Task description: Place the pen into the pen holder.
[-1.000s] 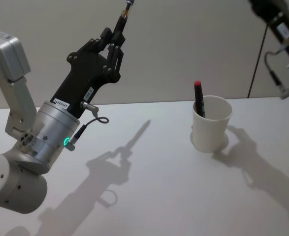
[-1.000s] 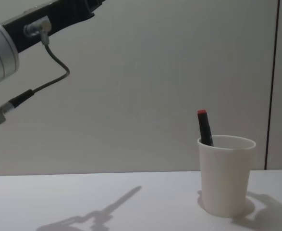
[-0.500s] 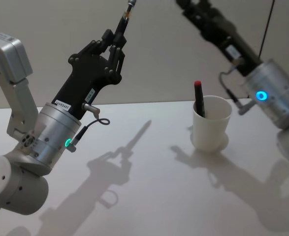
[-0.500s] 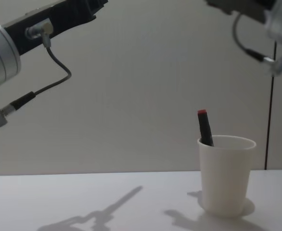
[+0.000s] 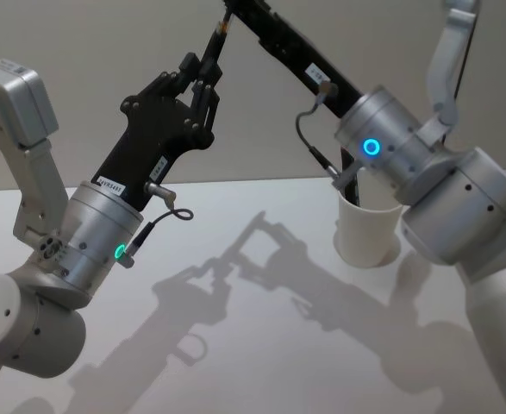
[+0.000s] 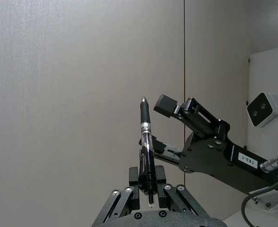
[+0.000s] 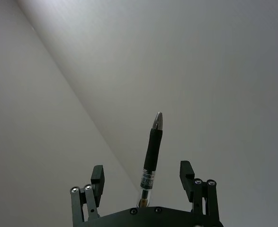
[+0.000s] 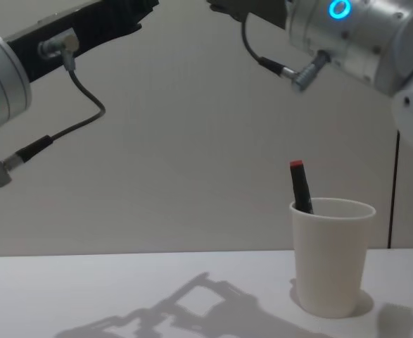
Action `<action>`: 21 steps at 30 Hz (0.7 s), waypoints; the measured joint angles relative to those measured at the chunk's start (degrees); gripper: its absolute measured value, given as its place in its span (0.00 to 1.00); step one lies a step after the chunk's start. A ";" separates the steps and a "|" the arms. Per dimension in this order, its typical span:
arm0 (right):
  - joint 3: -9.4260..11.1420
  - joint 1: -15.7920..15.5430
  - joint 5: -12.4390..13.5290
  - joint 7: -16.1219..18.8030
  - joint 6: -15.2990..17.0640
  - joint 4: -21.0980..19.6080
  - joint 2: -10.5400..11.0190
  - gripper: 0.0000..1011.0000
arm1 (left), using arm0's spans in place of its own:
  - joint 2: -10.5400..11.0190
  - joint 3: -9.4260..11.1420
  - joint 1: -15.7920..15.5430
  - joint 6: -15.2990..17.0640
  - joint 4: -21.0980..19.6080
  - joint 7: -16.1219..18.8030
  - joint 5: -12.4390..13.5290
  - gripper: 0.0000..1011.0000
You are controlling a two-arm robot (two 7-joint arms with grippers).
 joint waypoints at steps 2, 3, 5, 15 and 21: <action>-0.13 0.26 0.29 -0.10 0.23 0.25 -0.24 0.99 | 0.00 0.00 0.00 0.00 0.00 0.00 0.00 0.19; -0.18 0.35 0.44 -0.17 0.36 0.33 -0.32 0.99 | 0.00 0.00 0.00 0.00 0.00 0.00 0.00 0.19; -0.23 0.53 0.65 -0.49 0.54 0.38 -0.41 0.99 | 0.00 0.00 0.00 0.00 0.00 0.00 0.00 0.19; 0.46 0.17 0.44 -4.07 1.16 -1.59 0.89 0.99 | -0.01 -0.01 0.00 0.01 0.00 0.00 0.00 0.19; 1.25 -0.54 0.49 -8.49 2.01 -3.88 2.07 0.99 | -0.01 0.00 0.00 0.01 -0.01 0.00 0.00 0.19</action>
